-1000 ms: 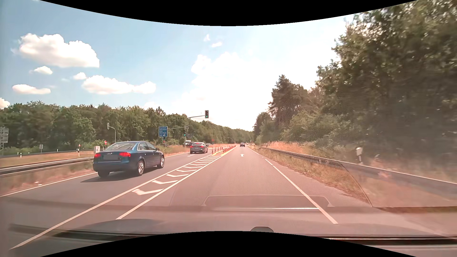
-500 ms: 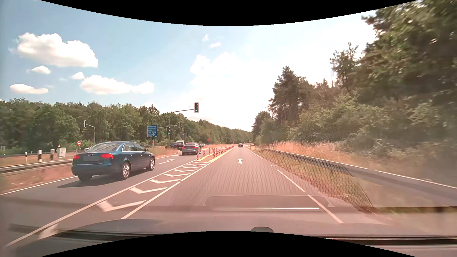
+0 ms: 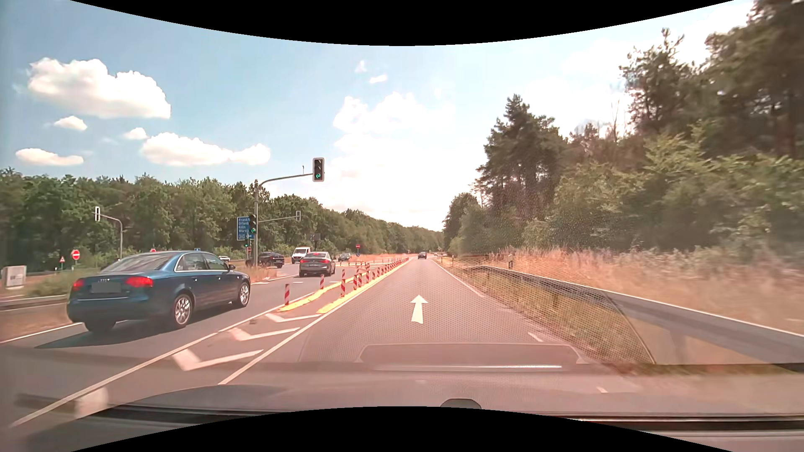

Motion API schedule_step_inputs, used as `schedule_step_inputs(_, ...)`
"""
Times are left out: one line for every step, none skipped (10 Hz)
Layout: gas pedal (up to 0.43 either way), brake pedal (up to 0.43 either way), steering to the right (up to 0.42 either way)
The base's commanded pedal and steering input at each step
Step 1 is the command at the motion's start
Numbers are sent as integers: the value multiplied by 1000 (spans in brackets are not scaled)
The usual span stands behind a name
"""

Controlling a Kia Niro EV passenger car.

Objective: Follow the waypoints while adhering to traffic rules and regulations

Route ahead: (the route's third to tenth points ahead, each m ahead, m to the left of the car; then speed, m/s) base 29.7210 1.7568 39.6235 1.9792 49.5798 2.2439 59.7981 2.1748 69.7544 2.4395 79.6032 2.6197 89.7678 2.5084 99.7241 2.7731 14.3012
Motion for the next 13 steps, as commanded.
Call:
schedule_step_inputs(28, 0, -7)
schedule_step_inputs(28, 0, -8)
schedule_step_inputs(28, 0, -8)
schedule_step_inputs(28, 0, -9)
schedule_step_inputs(28, 0, -9)
schedule_step_inputs(28, 0, -9)
schedule_step_inputs(28, 0, -9)
schedule_step_inputs(28, 0, -9)
schedule_step_inputs(28, 0, -9)
schedule_step_inputs(28, 0, -9)
schedule_step_inputs(28, 0, -9)
schedule_step_inputs(28, 0, -8)
schedule_step_inputs(28, 0, -8)
